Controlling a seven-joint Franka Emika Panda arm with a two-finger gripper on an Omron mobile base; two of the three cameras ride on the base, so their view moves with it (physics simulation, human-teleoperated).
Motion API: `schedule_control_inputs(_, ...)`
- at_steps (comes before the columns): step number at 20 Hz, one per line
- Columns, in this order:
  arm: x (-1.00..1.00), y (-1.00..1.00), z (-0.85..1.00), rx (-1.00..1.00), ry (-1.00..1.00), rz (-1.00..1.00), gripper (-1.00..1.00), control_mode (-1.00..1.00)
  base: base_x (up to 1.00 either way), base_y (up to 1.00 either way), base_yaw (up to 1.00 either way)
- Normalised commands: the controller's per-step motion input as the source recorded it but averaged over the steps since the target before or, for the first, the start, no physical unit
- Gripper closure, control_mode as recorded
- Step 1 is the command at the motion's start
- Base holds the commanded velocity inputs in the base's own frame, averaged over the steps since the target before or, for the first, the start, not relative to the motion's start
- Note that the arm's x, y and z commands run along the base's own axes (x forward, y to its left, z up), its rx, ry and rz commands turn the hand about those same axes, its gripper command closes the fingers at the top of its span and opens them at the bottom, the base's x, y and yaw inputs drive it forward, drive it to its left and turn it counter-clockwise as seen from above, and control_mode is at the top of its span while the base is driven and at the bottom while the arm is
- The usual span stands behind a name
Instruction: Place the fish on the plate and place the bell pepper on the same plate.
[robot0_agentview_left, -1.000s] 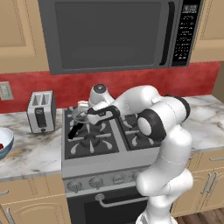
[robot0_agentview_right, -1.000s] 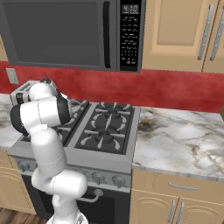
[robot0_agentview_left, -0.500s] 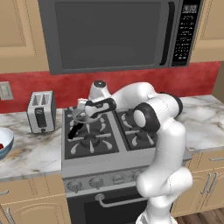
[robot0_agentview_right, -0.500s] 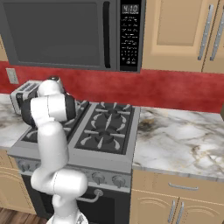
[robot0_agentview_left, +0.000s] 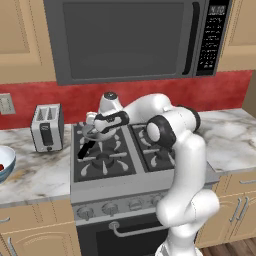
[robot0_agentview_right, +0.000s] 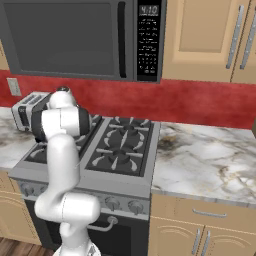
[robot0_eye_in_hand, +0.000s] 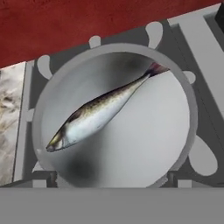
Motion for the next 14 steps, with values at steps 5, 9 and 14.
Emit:
schedule_control_inputs(5,0.27,0.11,-0.14,0.00,0.00,0.00,-1.00,-1.00,0.00,0.00,0.00)
schedule_control_inputs(9,0.19,0.06,-0.19,0.00,0.00,0.00,-1.00,-1.00,0.00,0.00,0.00)
schedule_control_inputs(14,0.16,0.05,-0.20,0.00,0.01,-0.02,-1.00,-1.00,0.00,0.00,0.00)
